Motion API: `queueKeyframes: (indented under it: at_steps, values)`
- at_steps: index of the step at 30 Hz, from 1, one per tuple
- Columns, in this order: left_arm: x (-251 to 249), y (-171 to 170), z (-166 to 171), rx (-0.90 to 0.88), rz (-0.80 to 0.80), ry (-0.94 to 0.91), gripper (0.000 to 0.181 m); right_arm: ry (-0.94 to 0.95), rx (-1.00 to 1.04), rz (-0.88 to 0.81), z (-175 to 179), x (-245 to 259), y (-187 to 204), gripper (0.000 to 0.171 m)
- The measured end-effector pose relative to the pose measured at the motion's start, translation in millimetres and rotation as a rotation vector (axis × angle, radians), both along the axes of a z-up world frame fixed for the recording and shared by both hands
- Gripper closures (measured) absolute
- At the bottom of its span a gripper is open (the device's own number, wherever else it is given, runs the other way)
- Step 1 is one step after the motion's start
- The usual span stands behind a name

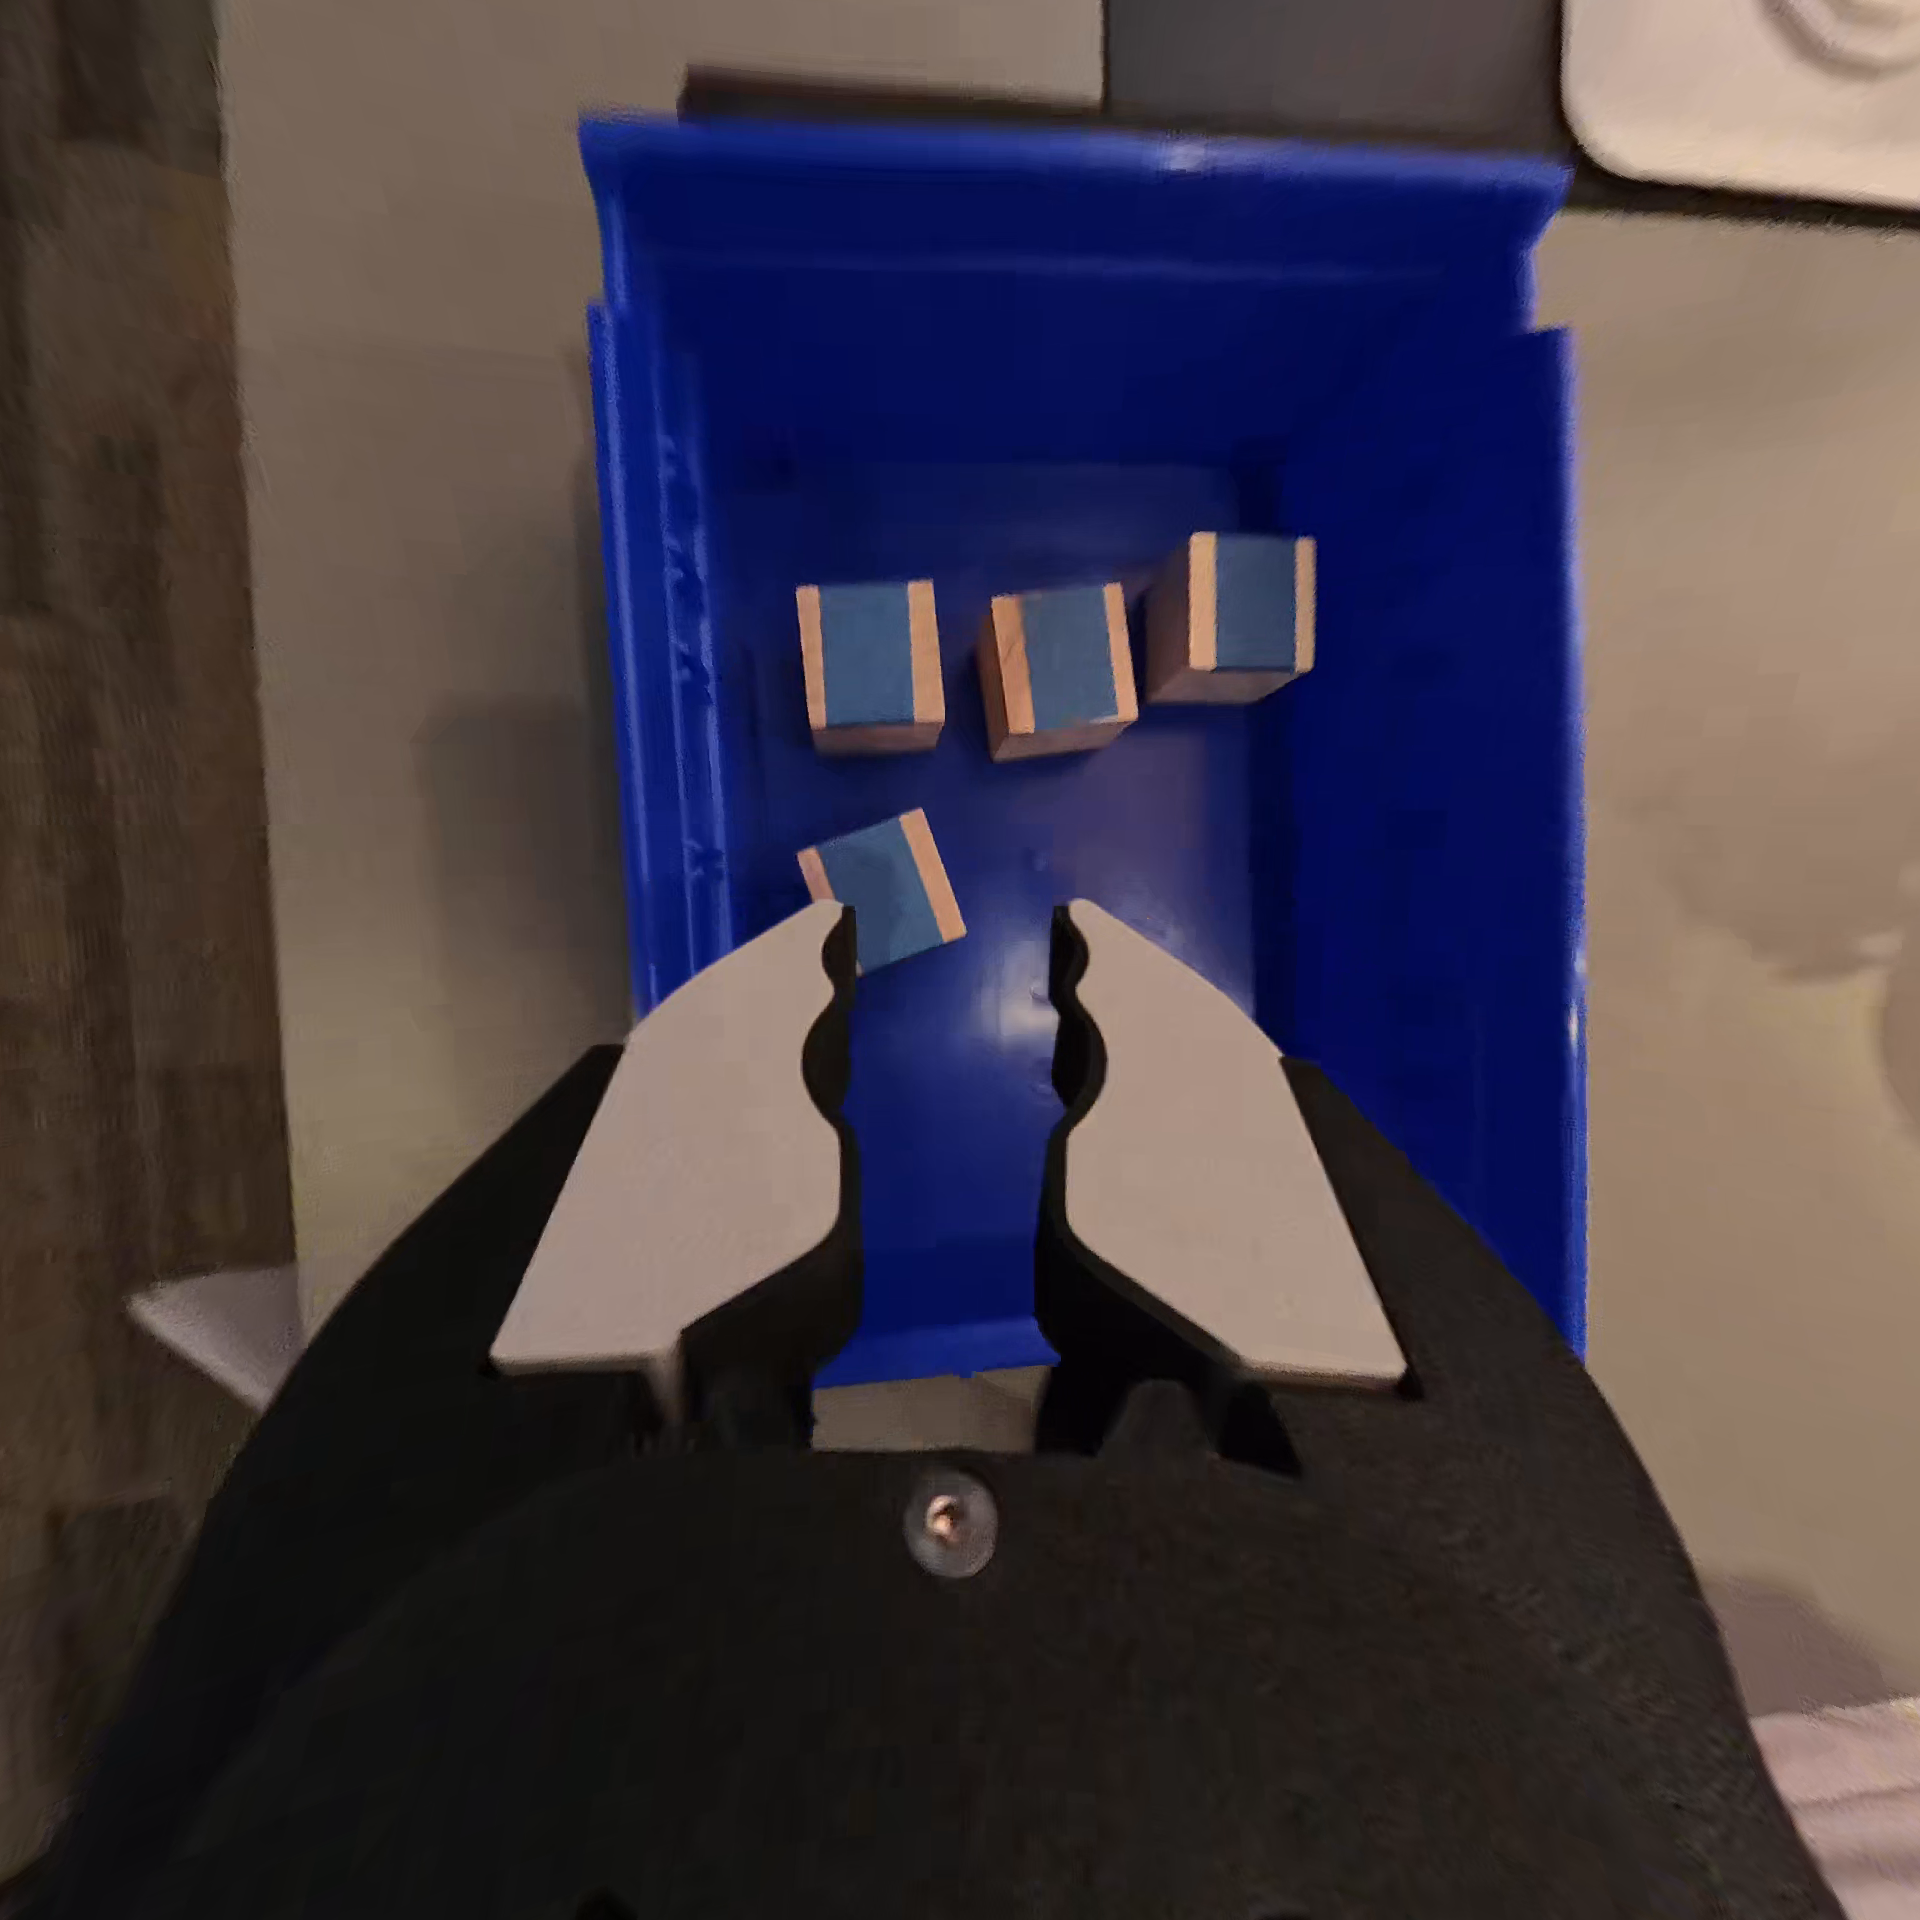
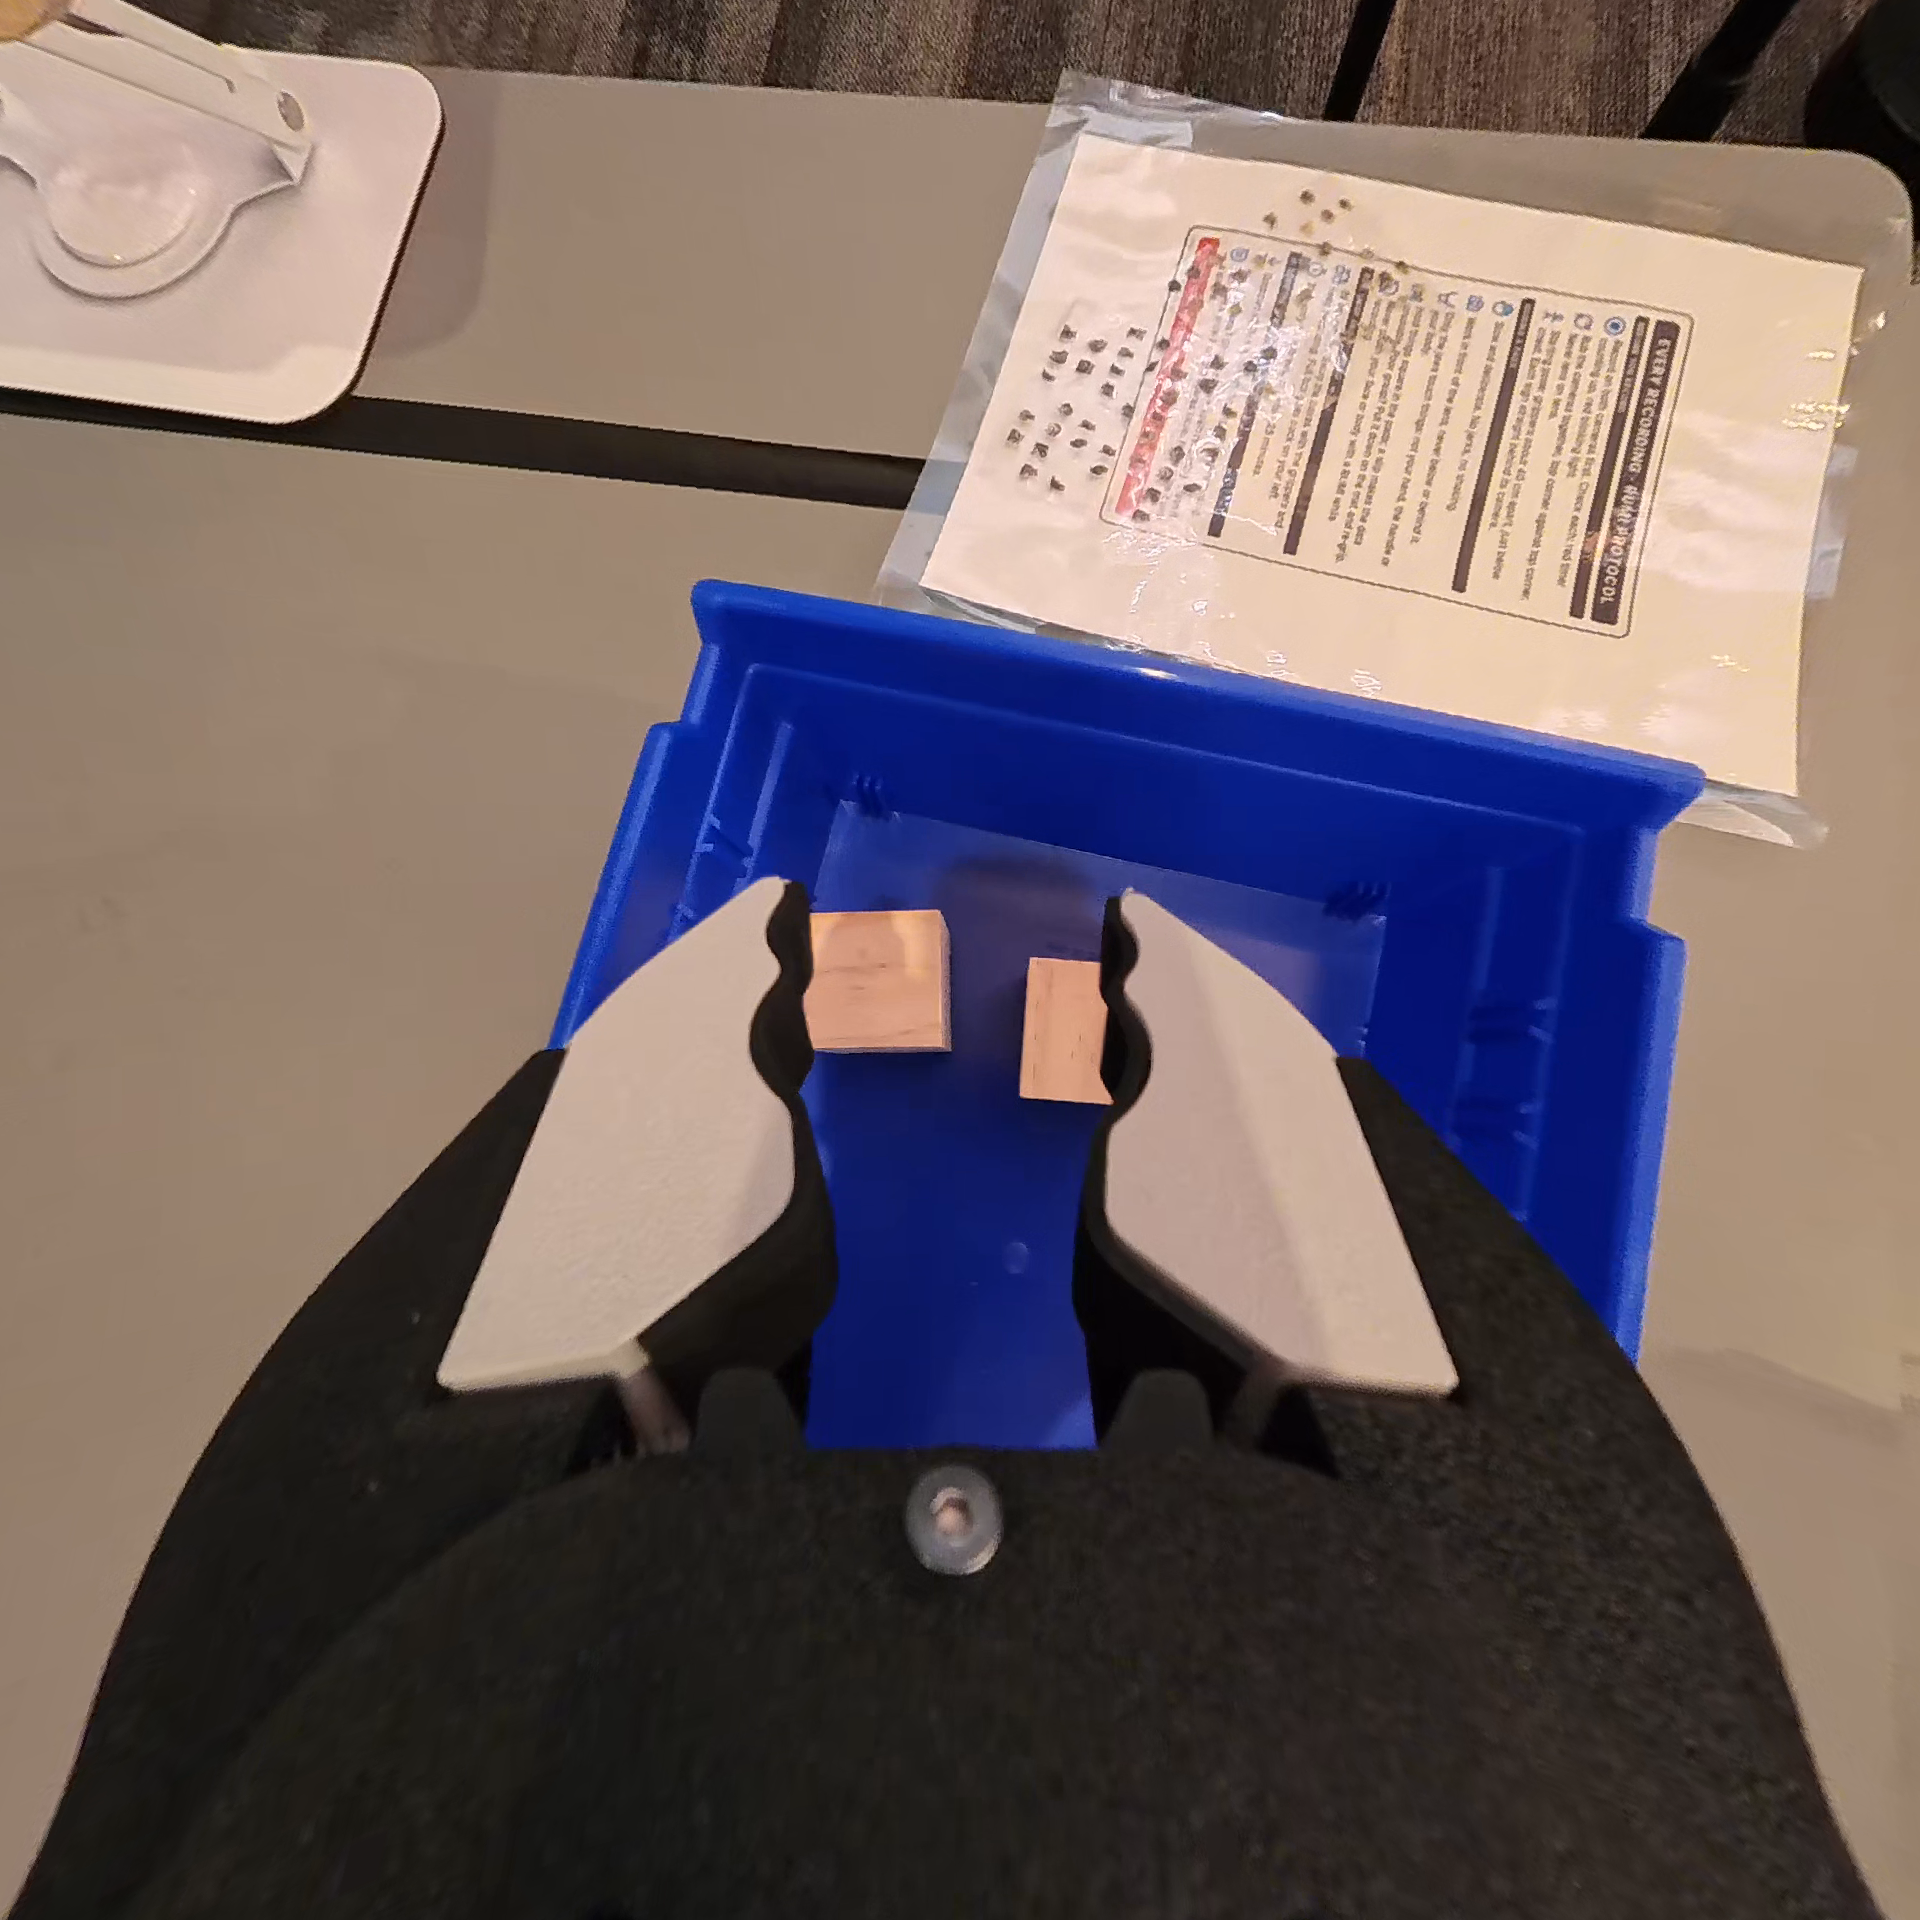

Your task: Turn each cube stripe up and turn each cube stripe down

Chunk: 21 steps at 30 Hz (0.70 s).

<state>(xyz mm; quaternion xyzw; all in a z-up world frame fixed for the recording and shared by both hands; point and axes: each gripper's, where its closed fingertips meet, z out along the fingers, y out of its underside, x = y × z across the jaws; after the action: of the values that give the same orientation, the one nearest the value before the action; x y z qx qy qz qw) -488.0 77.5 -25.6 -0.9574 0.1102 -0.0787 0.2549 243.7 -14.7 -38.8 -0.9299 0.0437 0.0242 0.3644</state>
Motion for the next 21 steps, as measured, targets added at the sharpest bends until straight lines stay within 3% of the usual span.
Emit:
queueKeyframes:
  at_steps: [3,5,21]
  values:
    - [2.7,-1.0,-22.3,-0.115,0.021,0.06,0.139,-0.001,-0.01,0.001,-2.5,1.4,-0.8,0.117]
    - [-2.7,4.6,-31.8,-0.144,0.061,0.141,0.124,-0.003,-0.009,0.005,-2.7,1.2,-0.7,0.117]
    - [-11.6,9.0,-84.9,-0.359,0.193,0.296,0.115,-0.016,-0.049,0.039,-11.1,-2.9,-0.1,0.117]
